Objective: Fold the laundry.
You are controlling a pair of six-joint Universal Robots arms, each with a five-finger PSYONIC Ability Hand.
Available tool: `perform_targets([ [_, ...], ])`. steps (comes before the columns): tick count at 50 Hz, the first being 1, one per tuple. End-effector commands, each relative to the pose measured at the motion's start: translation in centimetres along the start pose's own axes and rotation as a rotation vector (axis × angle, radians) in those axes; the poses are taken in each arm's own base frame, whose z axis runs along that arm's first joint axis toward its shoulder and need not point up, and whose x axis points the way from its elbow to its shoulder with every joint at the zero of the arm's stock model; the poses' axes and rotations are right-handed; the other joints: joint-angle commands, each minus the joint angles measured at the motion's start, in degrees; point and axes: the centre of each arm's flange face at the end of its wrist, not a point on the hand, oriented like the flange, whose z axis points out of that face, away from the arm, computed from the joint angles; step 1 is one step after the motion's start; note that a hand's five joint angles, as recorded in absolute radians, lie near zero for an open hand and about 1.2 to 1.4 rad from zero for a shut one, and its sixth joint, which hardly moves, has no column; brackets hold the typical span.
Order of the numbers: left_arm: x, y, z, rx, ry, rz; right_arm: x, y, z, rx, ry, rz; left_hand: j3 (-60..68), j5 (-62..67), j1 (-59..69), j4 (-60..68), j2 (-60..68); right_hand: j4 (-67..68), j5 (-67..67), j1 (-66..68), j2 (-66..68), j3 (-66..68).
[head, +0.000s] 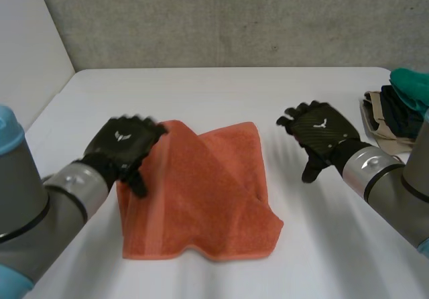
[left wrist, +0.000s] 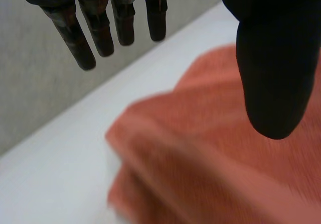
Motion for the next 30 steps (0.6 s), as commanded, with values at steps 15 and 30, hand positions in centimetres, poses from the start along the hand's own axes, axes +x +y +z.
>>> perform_targets([
  [15,6.3,5.7,-3.7,-0.14,0.151,0.05,-5.3,1.2,1.3,-0.128,-0.178,-0.116,9.5,9.6,9.8,9.8,9.5,-3.2,-3.3,-1.6,-2.6,-2.2],
  [30,10.0,6.9,-3.0,-0.089,0.241,0.099,-5.9,2.9,0.7,-0.149,-0.157,-0.114,17.4,17.5,17.7,17.7,17.4,-3.2,-3.3,-1.6,-2.6,-2.2],
])
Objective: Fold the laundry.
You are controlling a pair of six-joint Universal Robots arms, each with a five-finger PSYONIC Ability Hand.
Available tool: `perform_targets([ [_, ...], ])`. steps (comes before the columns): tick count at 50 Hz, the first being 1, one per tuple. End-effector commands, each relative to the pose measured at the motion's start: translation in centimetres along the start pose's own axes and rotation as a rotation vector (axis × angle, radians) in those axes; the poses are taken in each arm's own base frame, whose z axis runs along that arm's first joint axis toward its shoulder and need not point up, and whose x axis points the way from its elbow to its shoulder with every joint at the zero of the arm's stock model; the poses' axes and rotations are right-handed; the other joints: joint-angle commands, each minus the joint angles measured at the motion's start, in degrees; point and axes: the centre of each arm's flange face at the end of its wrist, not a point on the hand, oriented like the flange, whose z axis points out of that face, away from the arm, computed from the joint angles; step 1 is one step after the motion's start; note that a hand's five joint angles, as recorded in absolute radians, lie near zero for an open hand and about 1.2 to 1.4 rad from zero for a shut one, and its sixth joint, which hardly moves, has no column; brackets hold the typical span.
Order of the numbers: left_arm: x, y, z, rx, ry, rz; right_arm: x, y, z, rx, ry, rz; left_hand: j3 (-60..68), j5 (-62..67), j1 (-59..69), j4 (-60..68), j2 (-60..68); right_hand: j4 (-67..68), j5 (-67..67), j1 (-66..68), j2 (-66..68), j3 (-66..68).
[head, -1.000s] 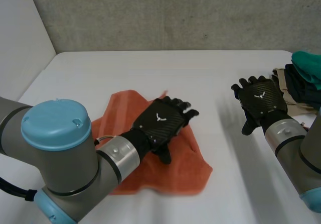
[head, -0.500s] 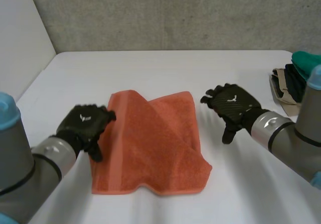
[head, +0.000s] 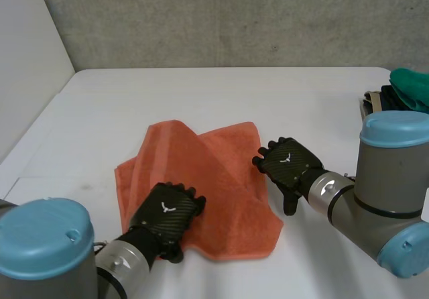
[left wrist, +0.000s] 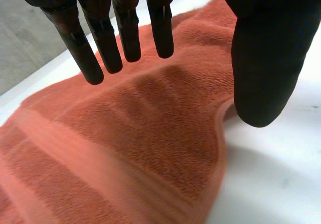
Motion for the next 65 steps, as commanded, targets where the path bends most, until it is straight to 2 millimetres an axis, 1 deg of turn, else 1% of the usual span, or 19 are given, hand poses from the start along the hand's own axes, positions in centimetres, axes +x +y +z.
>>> perform_targets([
  [1,1.6,1.2,0.9,-0.03,0.044,0.025,-0.6,0.9,-0.3,-0.013,-0.005,0.005,7.2,7.0,7.0,7.1,7.1,-3.2,-3.3,-1.6,-2.6,-2.2],
  [6,2.2,1.9,1.4,-0.055,0.061,0.032,-0.8,1.1,-0.5,-0.019,-0.01,0.007,9.7,9.5,9.5,9.7,9.6,-3.2,-3.3,-1.6,-2.6,-2.2],
  [20,1.7,1.8,3.6,0.003,-0.012,0.035,-1.4,1.8,-1.0,-0.041,-0.021,0.015,18.1,17.9,17.9,18.1,18.1,-3.2,-3.3,-1.6,-2.6,-2.2],
  [30,1.8,2.1,4.4,0.008,-0.016,0.039,-1.5,1.9,-1.4,-0.044,-0.022,0.017,22.3,22.1,22.1,22.3,22.3,-3.2,-3.3,-1.6,-2.6,-2.2],
  [35,1.8,2.4,4.9,-0.001,-0.016,0.098,-1.4,1.9,-1.5,-0.044,-0.017,0.017,32.4,32.2,32.2,32.4,32.3,-3.2,-3.3,-1.6,-2.6,-2.2],
  [36,1.7,2.4,5.0,-0.001,-0.022,0.122,-1.2,1.9,-1.5,-0.044,-0.011,0.018,40.4,40.2,40.2,40.4,40.3,-3.2,-3.3,-1.6,-2.6,-2.2],
  [39,1.4,2.1,5.1,0.01,-0.039,0.157,-0.6,1.8,-1.6,-0.046,0.013,0.02,55.1,54.9,54.8,55.0,55.0,-3.2,-3.3,-1.6,-2.6,-2.2],
  [43,-0.2,-0.1,5.2,0.079,-0.147,0.195,0.3,1.7,-1.7,-0.044,0.043,0.025,55.1,54.9,54.9,55.1,55.0,-3.2,-3.3,-1.6,-2.6,-2.2],
  [44,-1.2,-1.7,4.7,0.125,-0.199,0.198,0.6,1.6,-1.7,-0.042,0.05,0.025,55.1,54.9,54.9,55.1,55.0,-3.2,-3.3,-1.6,-2.6,-2.2],
  [47,-2.5,-3.9,3.9,0.197,-0.264,0.191,1.8,1.4,-1.7,-0.033,0.085,0.036,55.1,54.9,54.9,55.1,55.0,-3.2,-3.3,-1.6,-2.6,-2.2],
  [48,-3.3,-5.3,3.5,0.243,-0.295,0.186,2.1,1.3,-1.7,-0.031,0.095,0.044,55.1,54.9,54.9,55.1,55.0,-3.2,-3.3,-1.6,-2.6,-2.2],
  [50,-4.3,-6.6,3.1,0.283,-0.329,0.178,2.9,1.1,-1.6,-0.022,0.118,0.072,55.1,54.9,54.9,55.1,55.0,-3.2,-3.3,-1.6,-2.6,-2.2],
  [51,-4.7,-7.3,2.8,0.304,-0.346,0.174,3.4,0.8,-1.5,-0.016,0.13,0.127,55.1,54.9,54.9,55.1,55.0,-3.2,-3.3,-1.6,-2.6,-2.2],
  [52,-5.6,-8.7,2.4,0.346,-0.373,0.167,3.6,0.7,-1.5,-0.011,0.135,0.16,55.1,54.9,54.9,55.1,55.0,-3.2,-3.3,-1.6,-2.6,-2.2],
  [54,-6.3,-9.9,1.9,0.383,-0.396,0.161,3.9,0.6,-1.5,-0.013,0.14,0.25,55.1,54.9,54.9,55.1,55.0,-3.2,-3.3,-1.6,-2.6,-2.2],
  [55,-6.8,-10.9,1.7,0.412,-0.41,0.159,3.9,0.5,-1.7,-0.026,0.129,0.358,55.1,54.9,54.9,55.1,55.0,-3.2,-3.3,-1.6,-2.6,-2.2],
  [59,-7.4,-12.8,1.4,0.468,-0.428,0.158,3.4,0.3,-2.4,-0.076,0.079,0.586,55.1,54.9,54.9,55.1,55.0,-3.2,-3.3,-1.6,-2.6,-2.2],
  [62,-7.5,-13.6,1.3,0.489,-0.431,0.158,3.1,0.4,-2.4,-0.099,0.067,0.675,55.1,54.9,54.9,55.1,55.0,-3.2,-3.3,-1.6,-2.6,-2.2],
  [65,-7.5,-14.5,0.8,0.505,-0.431,0.157,2.7,0.7,-1.7,-0.092,0.06,0.719,55.1,54.9,54.9,55.1,55.0,-3.2,-3.3,-1.6,-2.6,-2.2],
])
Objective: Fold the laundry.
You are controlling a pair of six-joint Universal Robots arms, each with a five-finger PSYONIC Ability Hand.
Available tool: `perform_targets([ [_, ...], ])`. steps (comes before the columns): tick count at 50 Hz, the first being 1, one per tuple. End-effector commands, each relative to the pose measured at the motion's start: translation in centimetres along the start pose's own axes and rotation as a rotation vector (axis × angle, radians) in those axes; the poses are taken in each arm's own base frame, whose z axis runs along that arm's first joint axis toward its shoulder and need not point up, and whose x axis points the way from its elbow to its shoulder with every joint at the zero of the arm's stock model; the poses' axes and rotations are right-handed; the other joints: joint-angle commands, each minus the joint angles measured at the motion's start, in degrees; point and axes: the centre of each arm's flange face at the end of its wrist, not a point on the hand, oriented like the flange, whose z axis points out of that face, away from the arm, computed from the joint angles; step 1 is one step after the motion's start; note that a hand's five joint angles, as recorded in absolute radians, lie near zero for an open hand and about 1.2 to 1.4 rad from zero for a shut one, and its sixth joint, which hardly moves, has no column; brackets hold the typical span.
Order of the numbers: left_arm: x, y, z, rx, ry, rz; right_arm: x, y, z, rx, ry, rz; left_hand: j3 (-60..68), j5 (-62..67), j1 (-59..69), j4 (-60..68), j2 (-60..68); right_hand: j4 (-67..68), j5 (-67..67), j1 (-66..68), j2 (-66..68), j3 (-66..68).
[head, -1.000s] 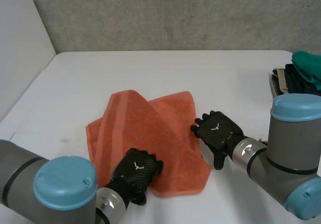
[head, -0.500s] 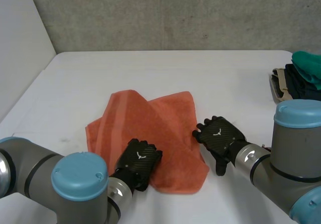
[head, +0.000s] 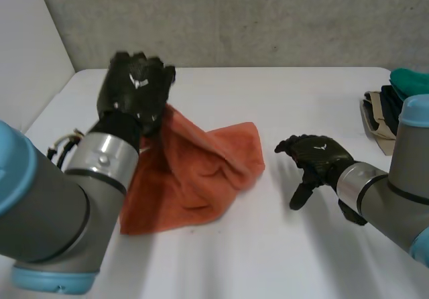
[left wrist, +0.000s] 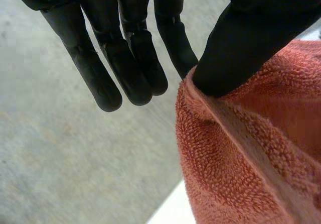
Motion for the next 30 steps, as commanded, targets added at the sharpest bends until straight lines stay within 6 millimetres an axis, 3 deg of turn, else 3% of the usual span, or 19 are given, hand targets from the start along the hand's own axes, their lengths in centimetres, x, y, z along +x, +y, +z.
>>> perform_targets([
  [1,-0.8,-2.2,0.5,0.049,-0.012,-0.01,-0.8,1.0,1.1,-0.034,-0.034,0.182,12.0,14.6,17.3,11.5,11.6,-3.2,-3.3,-1.6,-2.6,-2.2],
  [5,-1.8,-4.2,0.0,0.094,-0.032,-0.022,-2.6,0.6,2.8,0.026,-0.074,0.189,12.0,14.6,17.3,11.5,11.6,-3.2,-3.3,-1.6,-2.6,-2.2],
  [15,-2.4,-6.1,-1.3,0.146,-0.04,-0.04,-6.1,0.8,7.4,0.057,-0.163,0.345,12.0,14.6,17.3,11.5,11.6,-3.2,-3.3,-1.6,-2.6,-2.2],
  [19,-2.5,-6.3,-1.4,0.149,-0.044,-0.042,-5.8,0.3,9.0,0.127,-0.076,0.335,12.0,14.6,17.3,11.5,11.6,31.6,31.5,33.2,32.2,32.6],
  [20,-2.6,-6.4,-1.4,0.151,-0.047,-0.042,-5.2,-0.3,9.2,0.175,-0.023,0.331,12.0,14.6,17.3,11.5,11.6,54.7,54.6,56.3,55.3,55.7],
  [21,-2.7,-6.5,-1.5,0.155,-0.052,-0.043,-4.9,-0.6,9.2,0.202,0.009,0.326,12.0,14.6,17.3,11.5,11.6,65.9,65.8,67.6,66.5,66.9],
  [23,-3.0,-6.7,-1.6,0.16,-0.06,-0.044,-4.2,-1.7,9.0,0.255,0.053,0.308,12.0,14.6,17.3,11.5,11.6,66.8,66.7,68.4,67.4,67.8],
  [27,-3.7,-6.7,-1.8,0.16,-0.083,-0.037,-2.9,-4.7,6.4,0.349,0.115,0.17,12.0,14.6,17.3,11.5,11.6,66.8,66.7,68.4,67.4,67.8],
  [30,-4.7,-6.2,-1.7,0.146,-0.111,-0.024,-0.3,-7.6,3.9,0.41,0.175,-0.019,12.0,14.6,17.3,11.5,11.6,66.8,66.7,68.4,67.4,67.8],
])
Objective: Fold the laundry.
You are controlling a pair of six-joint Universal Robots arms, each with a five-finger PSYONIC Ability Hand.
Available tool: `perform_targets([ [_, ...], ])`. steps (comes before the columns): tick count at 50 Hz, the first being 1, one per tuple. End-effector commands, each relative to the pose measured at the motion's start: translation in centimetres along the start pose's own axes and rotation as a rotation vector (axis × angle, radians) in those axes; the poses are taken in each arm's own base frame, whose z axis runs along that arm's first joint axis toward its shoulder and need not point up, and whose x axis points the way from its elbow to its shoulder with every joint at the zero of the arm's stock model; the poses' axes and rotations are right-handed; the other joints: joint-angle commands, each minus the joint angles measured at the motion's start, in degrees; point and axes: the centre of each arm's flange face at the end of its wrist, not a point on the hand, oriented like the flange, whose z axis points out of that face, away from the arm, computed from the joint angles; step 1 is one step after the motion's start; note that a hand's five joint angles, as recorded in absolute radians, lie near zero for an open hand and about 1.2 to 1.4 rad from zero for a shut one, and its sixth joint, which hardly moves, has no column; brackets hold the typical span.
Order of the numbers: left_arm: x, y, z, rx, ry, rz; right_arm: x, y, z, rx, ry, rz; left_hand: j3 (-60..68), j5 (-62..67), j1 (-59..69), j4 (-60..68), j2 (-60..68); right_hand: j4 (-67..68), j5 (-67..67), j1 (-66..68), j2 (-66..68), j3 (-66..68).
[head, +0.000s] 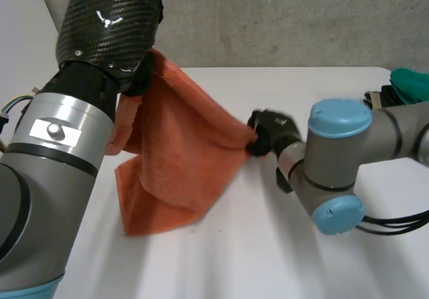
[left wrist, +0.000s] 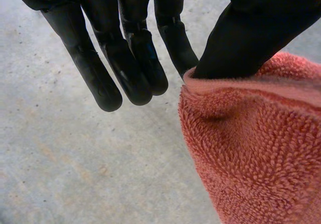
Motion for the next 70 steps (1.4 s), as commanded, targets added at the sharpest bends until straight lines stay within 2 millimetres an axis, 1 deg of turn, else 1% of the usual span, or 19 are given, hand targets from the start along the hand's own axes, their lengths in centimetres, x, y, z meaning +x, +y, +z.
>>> perform_targets([
  [1,-2.0,0.6,0.1,-0.017,-0.057,0.028,3.2,-8.8,-3.4,0.192,0.087,-0.402,11.9,14.6,17.3,11.4,11.5,12.4,14.5,24.3,13.1,13.2],
  [7,-3.9,4.4,0.4,-0.137,-0.106,0.074,4.1,-11.9,-6.2,0.139,0.117,-0.729,11.9,14.6,17.3,11.4,11.5,12.4,14.5,24.3,13.1,13.2],
  [13,-1.6,9.4,-0.1,-0.285,0.002,0.084,3.5,-13.2,-8.7,0.014,0.092,-0.852,11.9,14.6,17.3,11.4,11.5,12.4,14.5,24.3,13.1,13.2],
  [17,0.5,13.7,0.3,-0.385,0.089,0.082,3.9,-12.1,-8.2,-0.059,0.067,-0.854,11.9,14.6,17.3,11.4,11.5,12.4,14.5,24.3,13.1,13.2],
  [19,0.8,14.5,0.9,-0.388,0.095,0.083,4.0,-11.3,-7.4,-0.08,0.059,-0.864,11.9,14.6,17.3,11.4,11.5,12.4,14.5,24.3,13.1,13.2],
  [23,1.1,16.0,4.4,-0.339,0.067,0.086,4.5,-10.6,-4.4,-0.048,0.071,-0.936,11.9,14.6,17.3,11.4,11.5,12.4,14.5,24.3,13.1,13.2],
  [27,0.1,14.5,9.8,-0.175,-0.02,0.089,4.6,-13.4,0.2,0.231,0.168,-1.014,11.9,14.6,17.3,11.4,11.5,12.4,14.5,24.3,13.1,13.2],
  [30,-2.0,11.1,13.9,0.01,-0.122,0.108,4.4,-16.3,1.4,0.438,0.241,-1.042,11.9,14.6,17.3,11.4,11.5,12.4,14.5,24.3,13.1,13.2],
  [31,-3.7,9.1,15.4,0.111,-0.191,0.13,4.1,-18.4,1.7,0.576,0.295,-1.051,11.9,14.6,17.3,11.4,11.5,12.4,14.5,24.3,13.1,13.2],
  [35,-7.2,6.6,17.0,0.282,-0.335,0.165,3.2,-22.5,0.9,0.848,0.382,-1.049,11.9,14.6,17.3,11.4,11.5,12.4,14.5,24.3,13.1,13.2],
  [38,-7.6,5.8,16.9,0.339,-0.36,0.168,2.6,-23.8,-0.2,0.898,0.392,-1.047,11.9,14.6,17.3,11.4,11.5,12.4,14.5,24.3,13.1,13.2],
  [45,-6.1,8.9,13.2,0.172,-0.272,0.168,2.8,-20.1,-1.8,0.633,0.29,-1.053,11.9,14.6,17.3,11.4,11.5,12.4,14.5,24.3,13.1,13.2],
  [50,-3.6,13.2,9.5,0.009,-0.17,0.164,4.0,-13.1,-2.9,0.272,0.175,-1.026,11.9,14.6,17.3,11.4,11.5,12.4,14.5,24.3,13.1,13.2],
  [55,-0.8,17.6,5.2,-0.145,-0.031,0.158,4.7,-7.9,-3.8,0.064,0.097,-0.935,11.9,14.6,17.3,11.4,11.5,12.4,14.5,24.3,13.1,13.2],
  [60,0.6,19.9,2.3,-0.249,0.029,0.156,5.7,-2.1,-3.3,-0.105,0.05,-0.818,11.9,14.6,17.3,11.4,11.5,12.4,14.5,24.3,13.1,13.2],
  [64,1.0,20.4,1.3,-0.298,0.058,0.151,6.1,-0.6,-3.2,-0.155,0.051,-0.761,11.9,14.6,17.3,11.4,11.5,12.4,14.5,24.3,13.1,13.2],
  [66,1.0,20.3,1.1,-0.31,0.065,0.15,6.3,-0.6,-3.3,-0.162,0.056,-0.746,11.9,14.6,17.3,11.4,11.5,-0.3,1.8,11.7,0.4,0.6],
  [67,1.0,20.3,1.0,-0.319,0.068,0.15,6.5,-0.6,-3.4,-0.166,0.065,-0.736,11.9,14.6,17.3,11.4,11.5,-19.6,-17.6,-7.7,-19.0,-18.8],
  [70,0.8,20.1,0.6,-0.347,0.078,0.147,6.5,-0.7,-3.4,-0.166,0.066,-0.731,11.9,14.6,17.3,11.4,11.5,-40.0,-37.9,-28.0,-39.3,-39.1],
])
